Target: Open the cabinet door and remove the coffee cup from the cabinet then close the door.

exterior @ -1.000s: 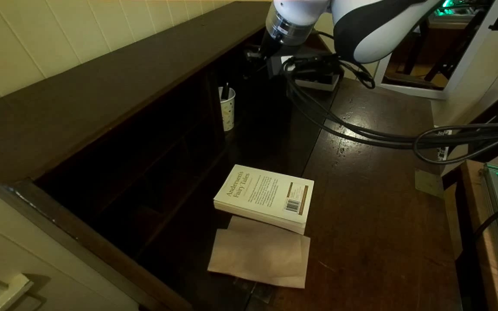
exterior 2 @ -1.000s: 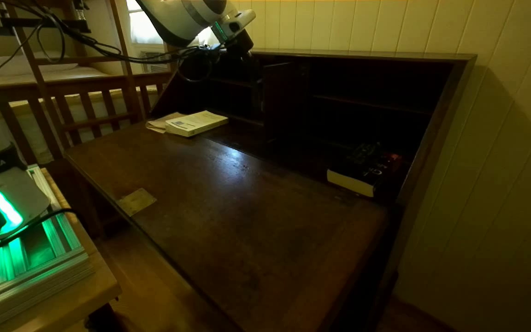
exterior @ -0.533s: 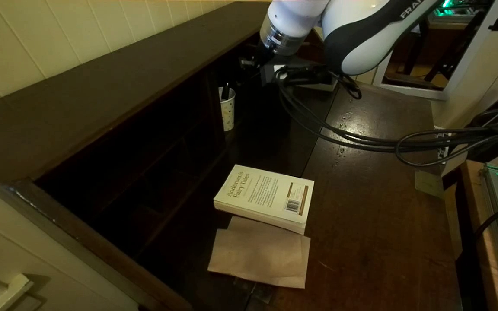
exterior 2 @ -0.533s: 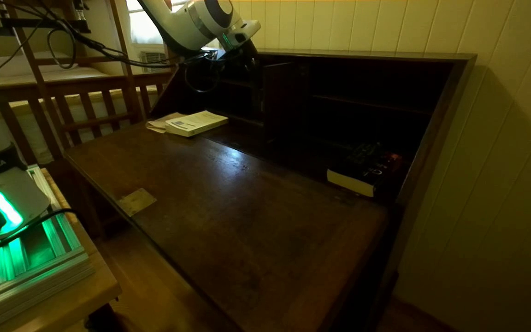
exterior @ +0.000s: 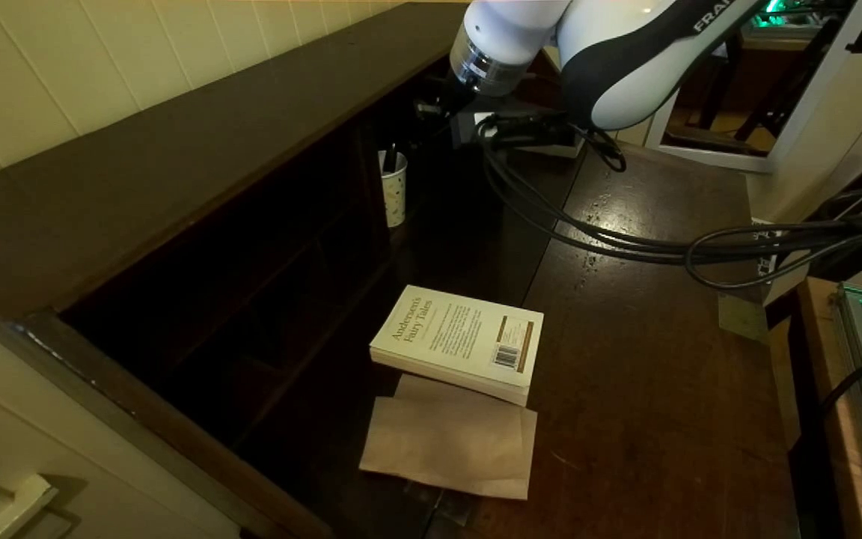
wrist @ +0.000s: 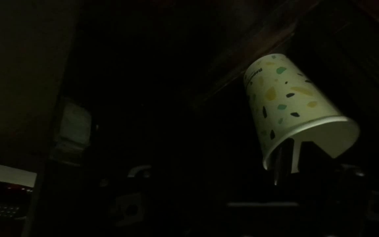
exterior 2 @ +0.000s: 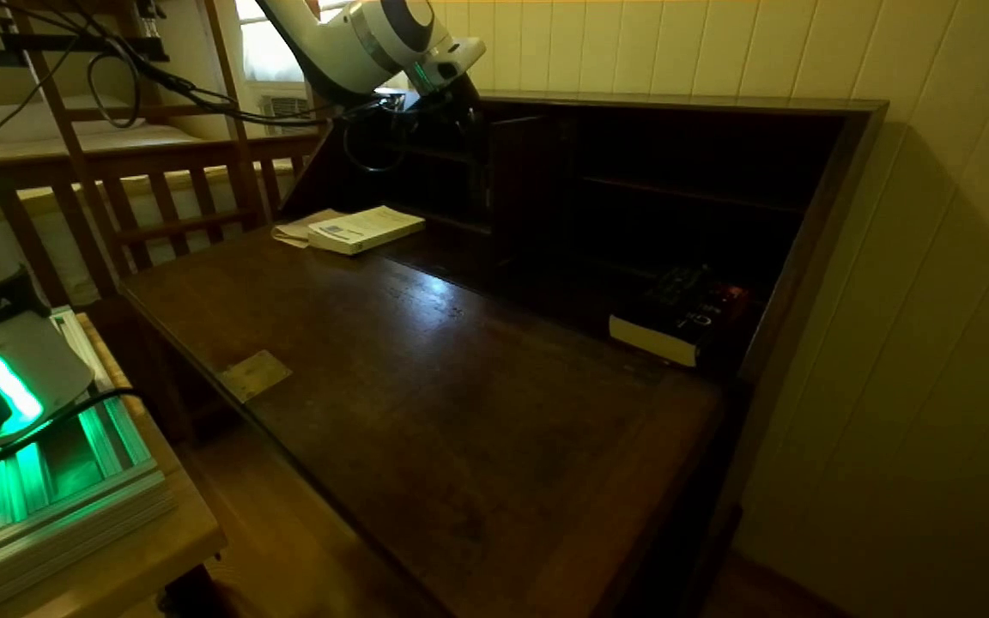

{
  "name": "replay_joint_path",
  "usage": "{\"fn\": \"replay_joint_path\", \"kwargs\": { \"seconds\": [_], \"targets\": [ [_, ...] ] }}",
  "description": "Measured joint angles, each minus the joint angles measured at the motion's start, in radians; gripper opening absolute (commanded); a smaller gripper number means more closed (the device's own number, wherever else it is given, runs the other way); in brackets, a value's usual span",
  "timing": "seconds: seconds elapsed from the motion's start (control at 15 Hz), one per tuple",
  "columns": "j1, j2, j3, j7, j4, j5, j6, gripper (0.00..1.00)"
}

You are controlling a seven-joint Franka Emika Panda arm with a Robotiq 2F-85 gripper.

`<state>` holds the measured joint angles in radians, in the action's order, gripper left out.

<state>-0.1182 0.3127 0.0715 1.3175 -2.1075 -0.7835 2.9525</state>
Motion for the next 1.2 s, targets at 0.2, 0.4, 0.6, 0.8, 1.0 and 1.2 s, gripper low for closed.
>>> {"fn": "replay_joint_path", "kwargs": {
  "seconds": [0.2,0.4,0.6,0.8,1.0,1.2],
  "targets": [
    [0.007,0.003,0.012,0.026,0.001,-0.006,0.0,1.0],
    [0.008,0.01,0.02,0.059,0.007,-0.006,0.01,1.0],
    [0.009,0.029,0.026,0.1,0.019,-0.006,0.047,1.0],
    [0.01,0.054,0.03,0.123,0.033,-0.006,0.08,1.0],
    [0.01,0.08,0.03,0.134,0.051,-0.006,0.104,1.0],
    [0.01,0.106,0.031,0.142,0.079,-0.006,0.123,1.0]
  ]
}}
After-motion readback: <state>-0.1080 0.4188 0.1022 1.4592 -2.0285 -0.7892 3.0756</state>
